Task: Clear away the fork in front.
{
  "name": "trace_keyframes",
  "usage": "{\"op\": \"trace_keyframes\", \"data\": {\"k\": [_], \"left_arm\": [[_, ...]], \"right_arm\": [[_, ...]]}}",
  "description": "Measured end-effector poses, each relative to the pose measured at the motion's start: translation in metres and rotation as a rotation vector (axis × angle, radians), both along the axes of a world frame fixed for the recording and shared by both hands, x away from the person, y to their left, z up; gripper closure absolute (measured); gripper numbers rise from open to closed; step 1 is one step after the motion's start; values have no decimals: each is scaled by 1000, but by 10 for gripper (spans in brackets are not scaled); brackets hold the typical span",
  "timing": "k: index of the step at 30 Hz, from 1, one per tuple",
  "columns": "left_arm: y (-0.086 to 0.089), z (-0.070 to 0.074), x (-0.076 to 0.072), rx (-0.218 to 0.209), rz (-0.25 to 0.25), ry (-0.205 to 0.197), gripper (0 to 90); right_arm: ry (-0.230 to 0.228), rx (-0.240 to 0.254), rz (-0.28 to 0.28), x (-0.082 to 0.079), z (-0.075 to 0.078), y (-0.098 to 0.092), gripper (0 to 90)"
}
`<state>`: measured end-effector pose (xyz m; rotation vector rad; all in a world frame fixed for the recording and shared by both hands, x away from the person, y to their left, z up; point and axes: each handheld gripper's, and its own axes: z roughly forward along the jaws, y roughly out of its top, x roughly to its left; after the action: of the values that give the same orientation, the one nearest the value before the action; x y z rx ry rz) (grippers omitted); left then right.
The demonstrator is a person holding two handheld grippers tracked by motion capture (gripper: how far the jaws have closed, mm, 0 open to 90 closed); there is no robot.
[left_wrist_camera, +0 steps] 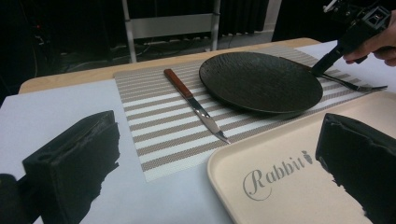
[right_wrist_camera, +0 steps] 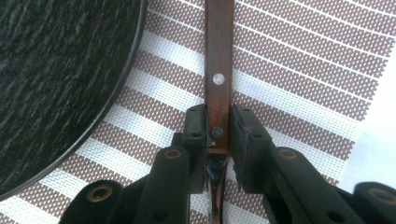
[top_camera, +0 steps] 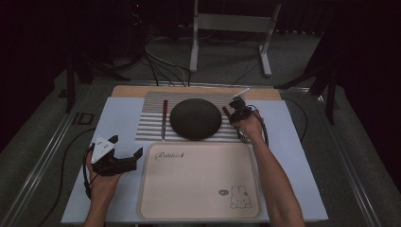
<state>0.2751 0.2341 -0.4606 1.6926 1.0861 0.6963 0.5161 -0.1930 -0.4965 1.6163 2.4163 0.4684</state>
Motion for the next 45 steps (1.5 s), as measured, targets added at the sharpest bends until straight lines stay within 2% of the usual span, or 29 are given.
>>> {"op": "trace_keyframes", "data": {"k": [4, 8, 13, 18, 28, 34, 40, 45], "left_arm": [[-1, 0, 0, 2, -1, 1, 2], [0, 0, 1, 0, 1, 1, 3], [-1, -1, 2, 7, -3, 5, 2], [-4, -2, 2, 14, -5, 7, 2], [-4, -2, 2, 15, -4, 6, 2], [-5, -2, 3, 19, -5, 7, 3], [-6, -3, 3, 23, -6, 11, 2], [-7, -3, 3, 26, -9, 13, 2]], "right_arm": [[-4, -32, 11, -1, 1, 4, 779], [-22, -39, 24, -6, 1, 4, 780], [-112, 12, 28, -16, 5, -3, 781], [-214, 54, 36, -26, 16, -13, 781], [-380, 165, 27, -51, 34, -27, 781], [-475, 183, 33, -66, 42, -30, 781], [-534, 204, 57, -78, 51, -31, 781], [-561, 214, 64, -84, 56, -31, 781]]}}
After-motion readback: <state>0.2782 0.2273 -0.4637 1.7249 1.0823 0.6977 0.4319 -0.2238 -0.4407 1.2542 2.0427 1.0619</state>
